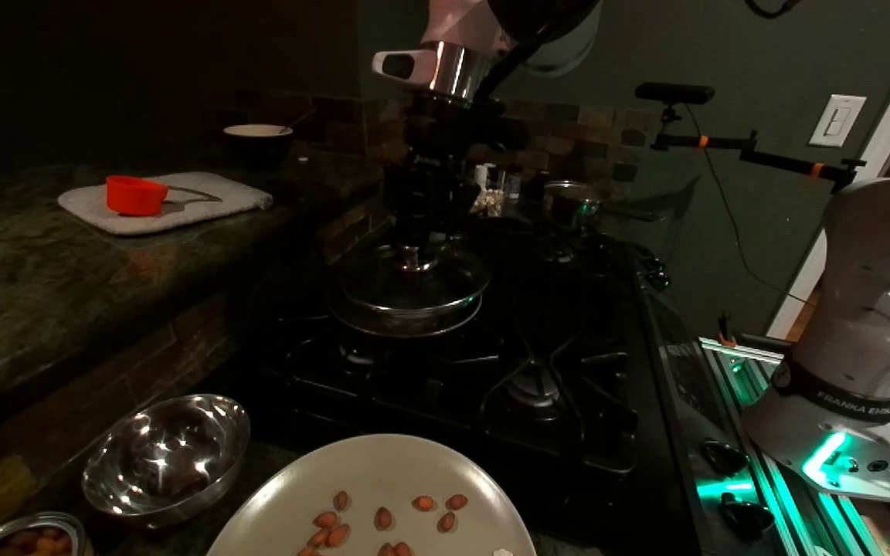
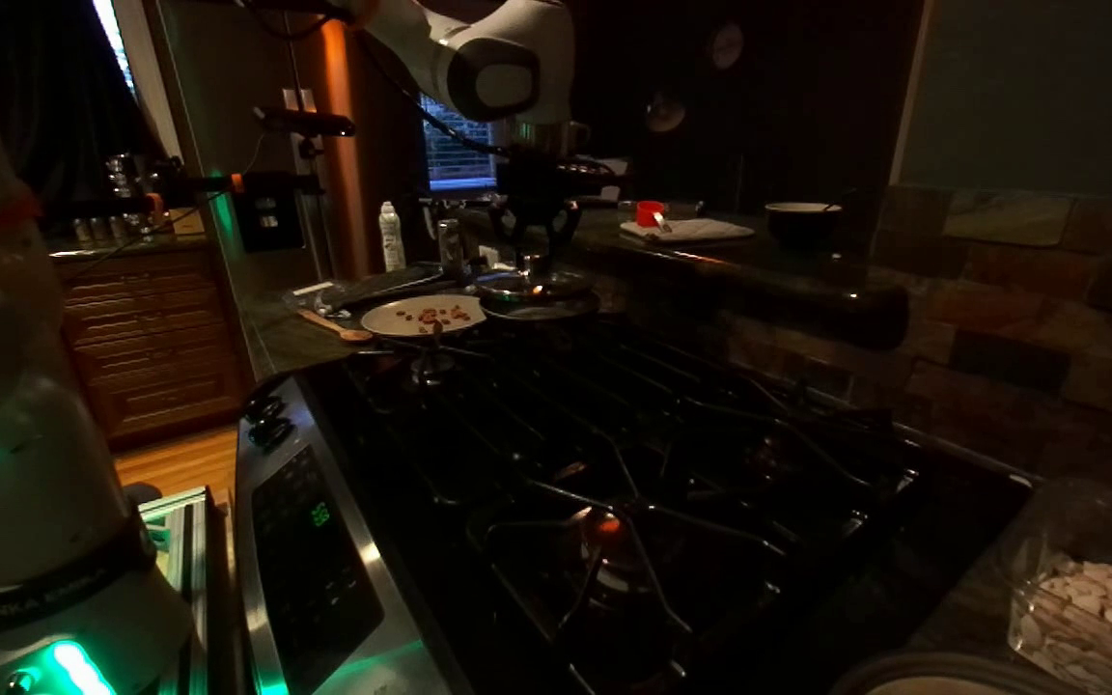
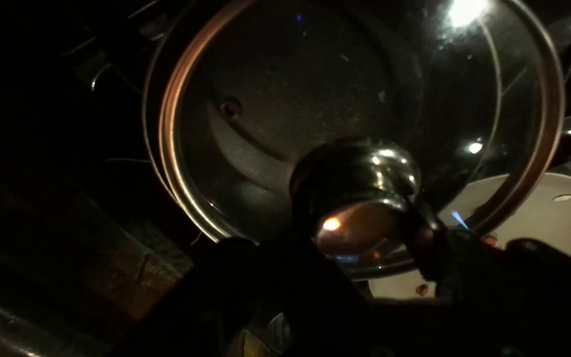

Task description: Put the lid on the pan

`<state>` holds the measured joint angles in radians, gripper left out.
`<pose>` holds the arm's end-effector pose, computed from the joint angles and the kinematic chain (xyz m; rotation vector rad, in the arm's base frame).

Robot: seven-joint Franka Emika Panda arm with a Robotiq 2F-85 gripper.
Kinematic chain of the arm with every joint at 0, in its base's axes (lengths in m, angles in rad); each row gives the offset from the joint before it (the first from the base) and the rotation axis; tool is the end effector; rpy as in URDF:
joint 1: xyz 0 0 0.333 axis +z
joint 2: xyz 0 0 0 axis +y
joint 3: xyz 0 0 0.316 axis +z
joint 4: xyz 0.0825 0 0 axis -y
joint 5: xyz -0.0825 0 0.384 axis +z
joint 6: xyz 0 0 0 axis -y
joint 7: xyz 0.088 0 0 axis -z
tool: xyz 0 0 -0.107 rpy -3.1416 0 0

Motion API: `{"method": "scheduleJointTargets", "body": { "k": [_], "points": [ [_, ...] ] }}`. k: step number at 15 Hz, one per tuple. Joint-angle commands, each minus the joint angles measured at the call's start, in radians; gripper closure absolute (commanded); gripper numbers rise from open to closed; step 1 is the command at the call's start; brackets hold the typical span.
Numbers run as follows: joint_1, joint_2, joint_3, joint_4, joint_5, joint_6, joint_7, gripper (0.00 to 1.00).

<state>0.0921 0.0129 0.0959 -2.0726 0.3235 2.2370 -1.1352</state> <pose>0.5536 0.1148 0.4396 -2.4790 -1.5913 -0.3808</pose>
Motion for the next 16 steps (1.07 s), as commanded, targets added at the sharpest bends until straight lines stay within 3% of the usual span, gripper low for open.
{"method": "scheduleJointTargets", "body": {
  "k": [1,16],
  "points": [
    [0.003,0.000,0.005,-0.017,0.037,0.033,0.006,0.77],
    [-0.004,0.042,0.013,-0.030,0.005,0.123,0.012,0.77]
  ]
}}
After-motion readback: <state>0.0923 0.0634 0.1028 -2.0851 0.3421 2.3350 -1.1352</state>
